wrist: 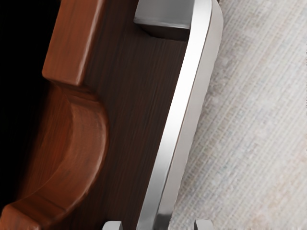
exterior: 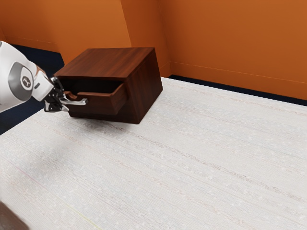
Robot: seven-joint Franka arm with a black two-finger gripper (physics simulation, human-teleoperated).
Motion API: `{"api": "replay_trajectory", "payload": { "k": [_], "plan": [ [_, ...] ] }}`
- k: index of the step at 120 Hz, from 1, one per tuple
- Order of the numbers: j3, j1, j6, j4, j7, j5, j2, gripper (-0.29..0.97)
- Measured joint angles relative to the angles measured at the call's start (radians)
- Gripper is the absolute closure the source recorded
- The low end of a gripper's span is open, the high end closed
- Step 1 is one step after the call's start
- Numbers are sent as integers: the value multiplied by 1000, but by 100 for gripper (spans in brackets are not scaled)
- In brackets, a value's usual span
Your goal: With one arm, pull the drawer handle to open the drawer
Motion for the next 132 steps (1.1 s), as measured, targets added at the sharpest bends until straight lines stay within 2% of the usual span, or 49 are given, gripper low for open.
{"api": "replay_trajectory", "payload": {
  "k": [18,37,49,61,93,132],
  "plan": [
    [15,-11,12,-42,0,0,-32,64],
    [26,-22,13,-78,-4,2,-59,50],
    [36,-30,21,-96,-4,3,-73,57],
    [41,-36,27,-109,-4,5,-81,58],
    [68,-64,33,-148,-4,18,-107,48],
    [92,-86,33,-209,-4,18,-160,41]
  ]
}}
